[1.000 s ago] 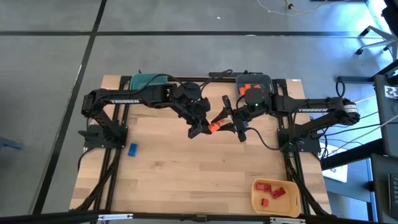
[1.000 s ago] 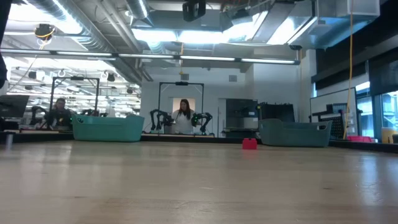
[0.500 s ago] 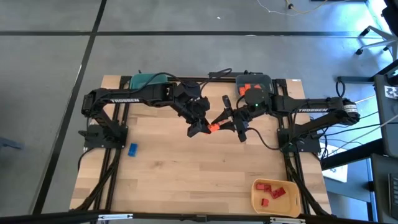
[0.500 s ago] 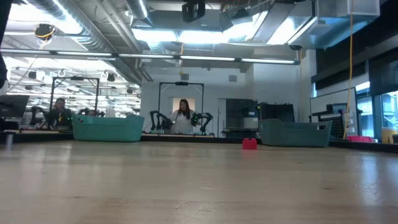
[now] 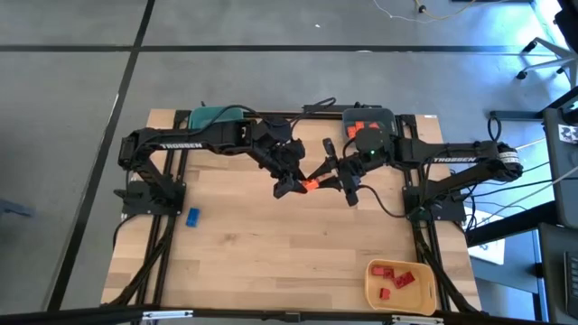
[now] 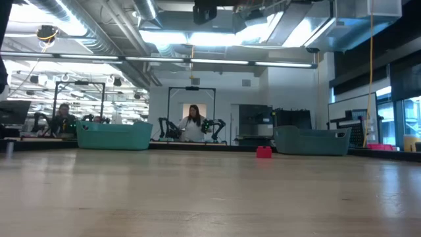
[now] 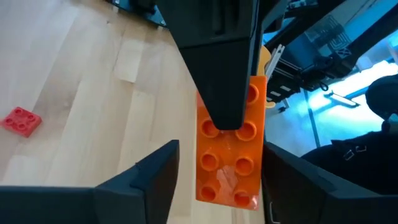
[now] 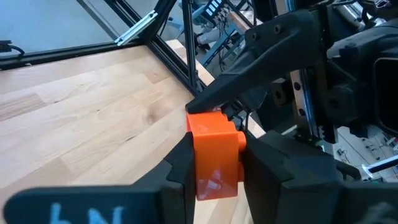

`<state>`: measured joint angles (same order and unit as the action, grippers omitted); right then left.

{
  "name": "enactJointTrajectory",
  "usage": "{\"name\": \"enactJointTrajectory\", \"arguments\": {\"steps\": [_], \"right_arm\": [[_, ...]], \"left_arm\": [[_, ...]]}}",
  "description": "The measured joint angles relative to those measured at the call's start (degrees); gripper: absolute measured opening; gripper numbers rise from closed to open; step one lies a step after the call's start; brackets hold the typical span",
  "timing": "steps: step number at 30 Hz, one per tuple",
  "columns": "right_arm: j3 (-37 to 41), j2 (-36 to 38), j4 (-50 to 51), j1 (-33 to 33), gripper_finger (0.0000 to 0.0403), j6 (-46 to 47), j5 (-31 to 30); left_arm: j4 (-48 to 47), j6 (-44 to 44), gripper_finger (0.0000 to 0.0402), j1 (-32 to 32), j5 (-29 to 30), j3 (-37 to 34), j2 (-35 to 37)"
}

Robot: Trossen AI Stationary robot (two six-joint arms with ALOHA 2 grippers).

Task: Sort & place blocks by color
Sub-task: Put the orange game piece into the blue bin

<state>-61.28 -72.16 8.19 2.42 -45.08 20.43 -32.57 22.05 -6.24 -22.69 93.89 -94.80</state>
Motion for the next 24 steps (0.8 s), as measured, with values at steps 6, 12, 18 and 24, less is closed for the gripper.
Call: {"name": "enactJointTrajectory", "arguments": {"steps": [6, 12, 18, 24], "right_arm": [[0.0, 0.6, 1.9, 0.0, 0.0094, 0.1, -4.5], [0.1, 3.0, 5.1, 0.0, 0.0094, 0.3, -7.2], [0.1, 5.6, 9.4, 0.0, 0.0094, 3.1, -12.5], [0.1, 7.7, 15.0, 0.3, 0.0094, 7.6, -19.2]], "left_arm": [[-1.5, -6.7, 0.0219, -1.2, 0.4, 0.0, 0.0], [-1.6, -12.1, 0.0223, -2.9, 1.0, 0.0, 0.0], [-1.1, -13.5, 0.0224, -4.6, 2.5, 0.0, 0.0], [-1.4, -15.2, 0.0224, -5.6, 4.7, 0.0, 0.0]]}}
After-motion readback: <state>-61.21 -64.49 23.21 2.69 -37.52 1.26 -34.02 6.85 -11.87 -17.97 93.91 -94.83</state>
